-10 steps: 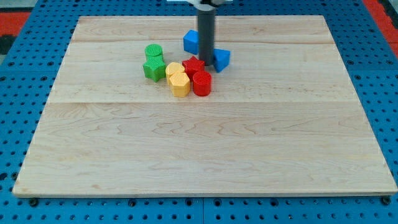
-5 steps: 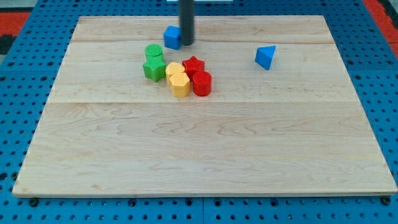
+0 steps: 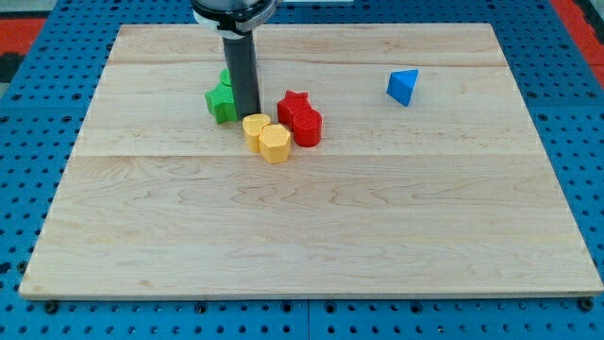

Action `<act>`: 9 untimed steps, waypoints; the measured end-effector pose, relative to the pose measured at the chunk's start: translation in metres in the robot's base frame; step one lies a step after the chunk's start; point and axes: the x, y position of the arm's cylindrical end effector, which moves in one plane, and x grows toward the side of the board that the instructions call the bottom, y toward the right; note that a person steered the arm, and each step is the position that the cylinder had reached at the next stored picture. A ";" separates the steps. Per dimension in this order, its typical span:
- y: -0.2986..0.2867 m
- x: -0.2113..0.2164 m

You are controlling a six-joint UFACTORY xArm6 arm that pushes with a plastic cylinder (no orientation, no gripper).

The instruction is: Keep green blocks and blue cube in a diagonal line

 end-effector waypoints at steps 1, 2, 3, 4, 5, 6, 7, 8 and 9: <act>0.005 -0.006; 0.000 -0.021; -0.004 -0.030; -0.004 -0.035; -0.004 -0.037; -0.005 -0.042; 0.033 -0.054; 0.034 -0.089; 0.012 -0.116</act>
